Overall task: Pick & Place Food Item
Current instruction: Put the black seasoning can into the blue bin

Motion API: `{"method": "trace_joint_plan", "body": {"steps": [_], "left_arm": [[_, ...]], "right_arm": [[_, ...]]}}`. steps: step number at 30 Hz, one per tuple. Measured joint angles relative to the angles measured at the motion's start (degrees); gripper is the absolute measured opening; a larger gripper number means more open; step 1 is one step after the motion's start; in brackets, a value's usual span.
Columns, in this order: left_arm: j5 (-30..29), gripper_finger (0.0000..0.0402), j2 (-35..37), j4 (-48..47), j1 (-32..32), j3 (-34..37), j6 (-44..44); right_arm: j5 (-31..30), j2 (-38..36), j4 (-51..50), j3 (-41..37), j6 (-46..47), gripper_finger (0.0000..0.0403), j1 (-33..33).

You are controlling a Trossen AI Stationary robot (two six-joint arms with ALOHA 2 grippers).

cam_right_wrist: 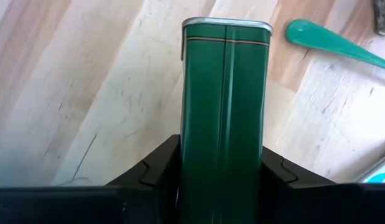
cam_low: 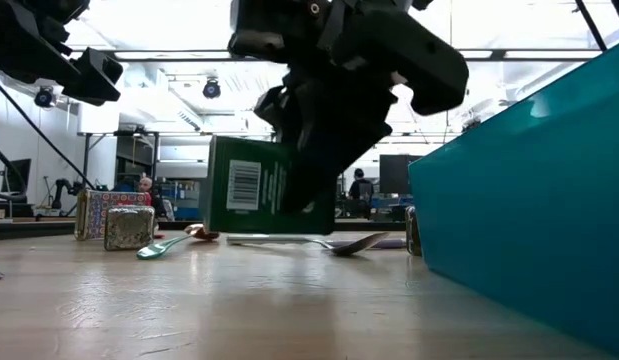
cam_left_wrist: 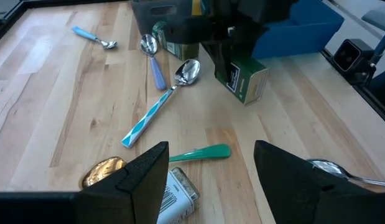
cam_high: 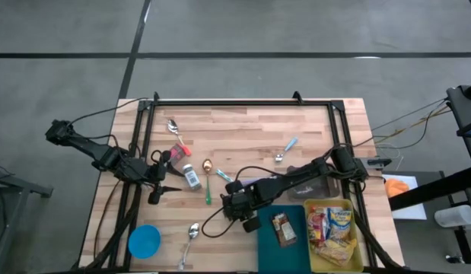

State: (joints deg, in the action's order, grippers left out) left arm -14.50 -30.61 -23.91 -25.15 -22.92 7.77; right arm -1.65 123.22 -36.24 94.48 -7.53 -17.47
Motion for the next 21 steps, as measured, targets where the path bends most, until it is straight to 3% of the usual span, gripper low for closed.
{"method": "trace_joint_plan", "body": {"steps": [5,12,21], "left_arm": [[-0.01,0.0241,0.0,-0.04,-0.02,0.0,0.0],[0.0,0.0241,0.0,-0.02,-0.02,0.0,0.01],[0.0,0.0241,0.02,-0.22,-0.02,0.0,0.02]], "right_arm": [[0.0,-0.05,-4.53,3.34,0.34,0.0136,-0.13],[-0.17,-1.74,-20.39,13.66,6.09,0.0136,-2.64],[-7.74,-4.0,-35.52,26.16,14.65,0.0136,-8.01]]}}
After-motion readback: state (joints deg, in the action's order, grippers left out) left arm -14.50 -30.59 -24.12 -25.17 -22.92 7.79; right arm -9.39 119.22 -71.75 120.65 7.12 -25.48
